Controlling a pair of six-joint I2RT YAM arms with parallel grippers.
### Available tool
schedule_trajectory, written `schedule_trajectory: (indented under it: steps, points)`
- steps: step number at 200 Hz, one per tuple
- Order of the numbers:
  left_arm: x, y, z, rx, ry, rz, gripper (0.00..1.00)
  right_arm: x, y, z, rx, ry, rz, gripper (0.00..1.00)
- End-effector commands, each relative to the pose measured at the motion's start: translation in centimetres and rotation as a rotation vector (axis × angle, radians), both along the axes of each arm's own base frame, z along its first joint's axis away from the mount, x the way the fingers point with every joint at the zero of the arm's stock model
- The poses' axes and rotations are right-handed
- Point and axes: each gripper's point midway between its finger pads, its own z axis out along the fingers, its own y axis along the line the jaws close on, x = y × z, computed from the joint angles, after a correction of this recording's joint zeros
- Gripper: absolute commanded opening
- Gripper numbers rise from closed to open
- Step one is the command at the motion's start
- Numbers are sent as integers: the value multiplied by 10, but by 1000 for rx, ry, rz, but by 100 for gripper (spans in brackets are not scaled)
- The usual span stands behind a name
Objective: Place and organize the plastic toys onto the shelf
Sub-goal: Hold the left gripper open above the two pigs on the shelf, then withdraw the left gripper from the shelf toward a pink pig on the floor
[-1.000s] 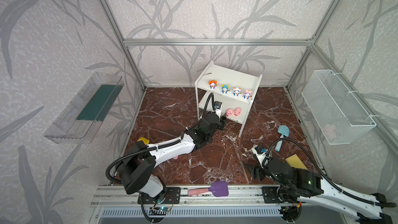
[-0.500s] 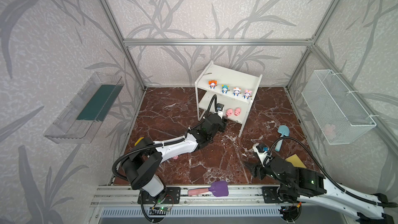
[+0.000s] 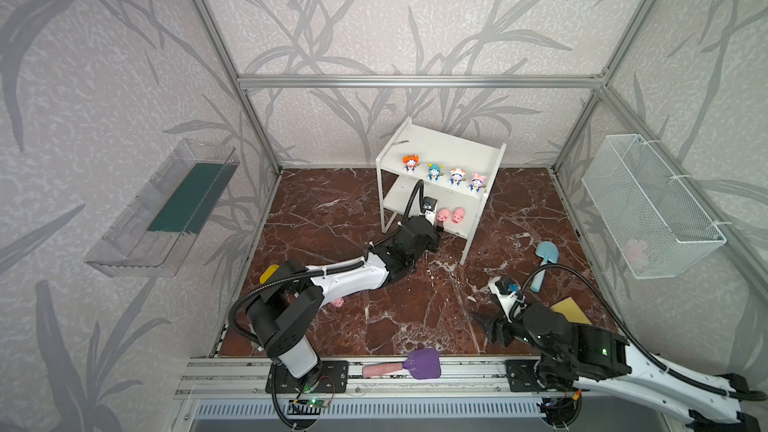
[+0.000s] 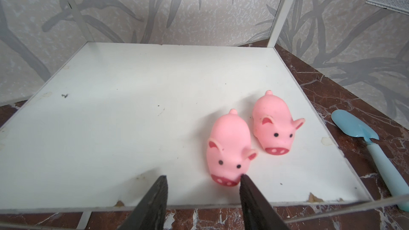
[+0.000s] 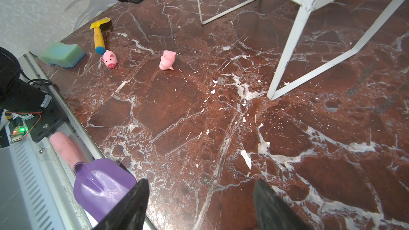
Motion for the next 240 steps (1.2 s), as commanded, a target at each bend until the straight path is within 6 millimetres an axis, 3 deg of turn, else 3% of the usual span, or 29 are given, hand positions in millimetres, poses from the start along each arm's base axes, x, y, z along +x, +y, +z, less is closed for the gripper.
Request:
schedule_trajectory:
  steps: [1,155,188,240]
  points:
    - [7,-5,5,-17,-7,-1,55,2,-3,9,10,-17,-16,75]
    - [15,-17,12,-42,-10,-24,48,2,-2,8,9,-17,-12,75]
    - [9,-4,26,-50,-34,-5,54,1,2,7,-2,-10,3,75]
    - [-20,33,41,-66,-43,20,58,0,17,5,16,10,36,75]
